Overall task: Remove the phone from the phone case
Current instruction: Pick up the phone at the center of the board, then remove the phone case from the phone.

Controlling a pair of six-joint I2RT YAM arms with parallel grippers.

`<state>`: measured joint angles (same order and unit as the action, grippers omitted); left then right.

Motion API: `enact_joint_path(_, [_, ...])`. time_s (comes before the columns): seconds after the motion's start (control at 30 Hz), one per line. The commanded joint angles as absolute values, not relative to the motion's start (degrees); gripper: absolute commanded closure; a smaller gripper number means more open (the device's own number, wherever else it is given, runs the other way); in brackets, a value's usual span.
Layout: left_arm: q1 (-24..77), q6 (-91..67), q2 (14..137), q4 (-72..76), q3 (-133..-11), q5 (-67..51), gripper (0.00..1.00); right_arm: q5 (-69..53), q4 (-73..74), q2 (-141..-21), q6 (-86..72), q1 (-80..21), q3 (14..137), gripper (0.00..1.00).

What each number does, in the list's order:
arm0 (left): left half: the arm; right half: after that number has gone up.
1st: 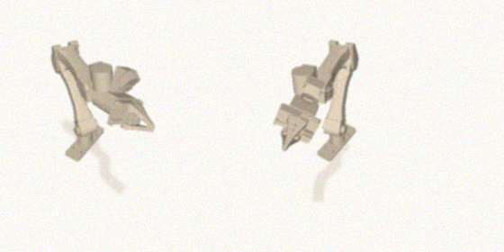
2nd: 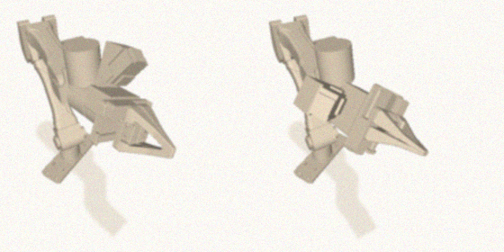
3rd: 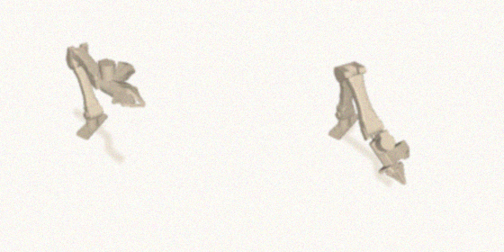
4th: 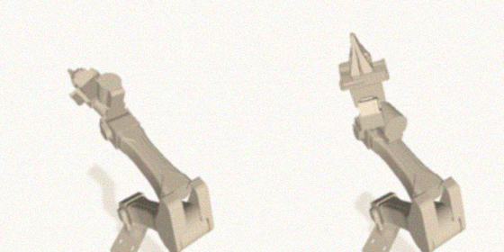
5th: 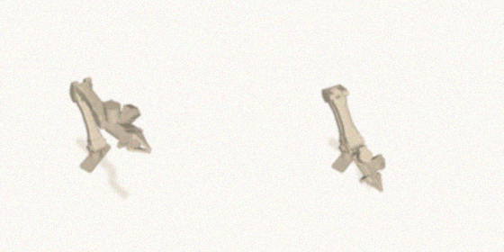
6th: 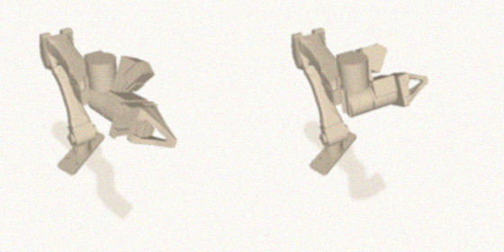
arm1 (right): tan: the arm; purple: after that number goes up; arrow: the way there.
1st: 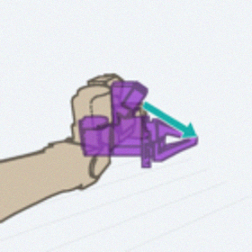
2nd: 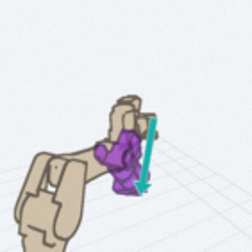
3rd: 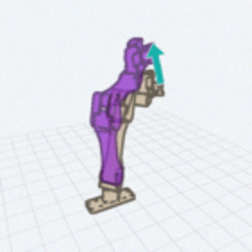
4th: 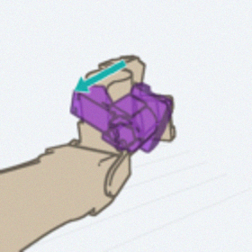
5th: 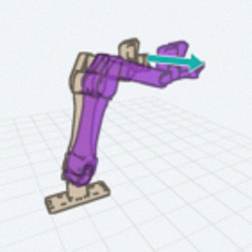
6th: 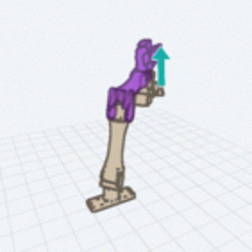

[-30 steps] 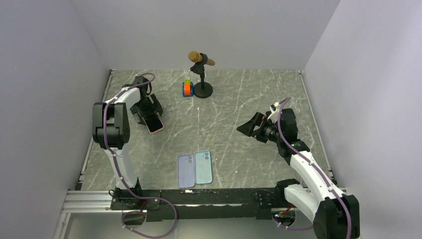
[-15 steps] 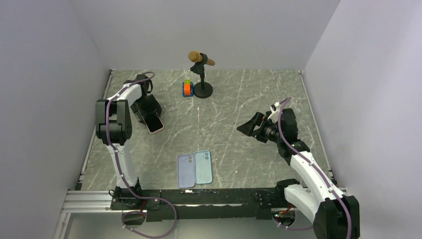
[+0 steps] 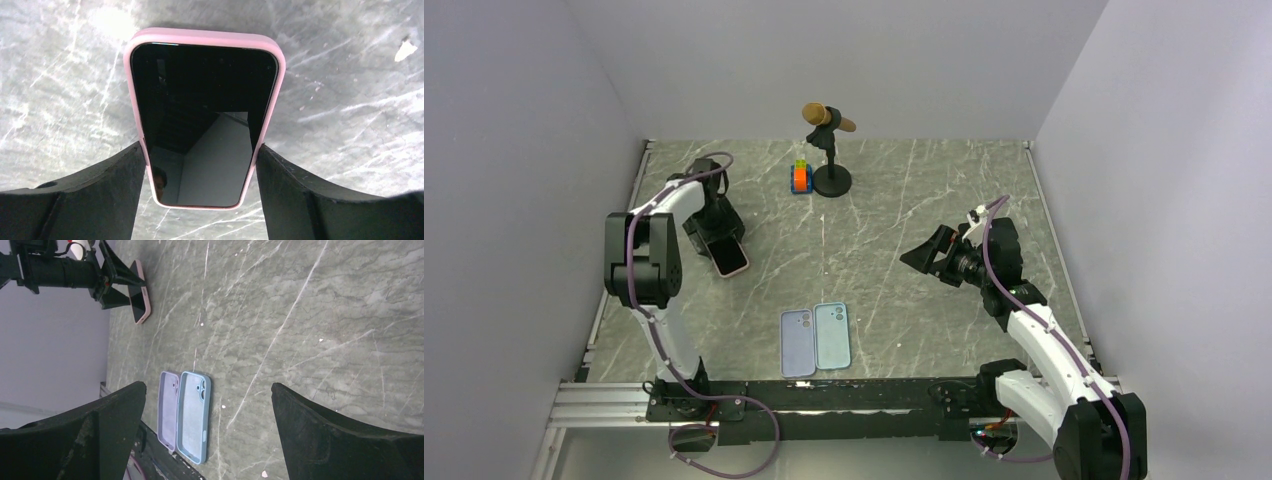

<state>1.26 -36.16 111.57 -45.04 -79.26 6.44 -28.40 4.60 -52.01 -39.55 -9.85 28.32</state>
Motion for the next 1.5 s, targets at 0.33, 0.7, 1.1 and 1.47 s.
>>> enact_joint_path(0.33, [7.0,-29.7,85.9,-36.4,-66.4,-1.6,0.79,-29.6,1.8,-53.8,-39.6,-10.3,28.4,0.0])
enact_joint_path(0.7, [37.6,-21.8,72.1,-24.3,-57.5,5.7,1.0,-35.0,4.9,-63.9,-40.5,-14.4,36.9,0.0])
enact_joint_path(1.1, [53.8,-22.7,77.8,-19.6,-60.8,10.1,1.0,-31.3,0.2,-66.6,-49.0,-24.1,40.4,0.2])
enact_joint_path(1.47, [55.9,-26.8,80.9,-23.6,-63.8,14.8,1.0,-24.5,2.1,-64.5,-47.4,-26.4,39.3,0.31])
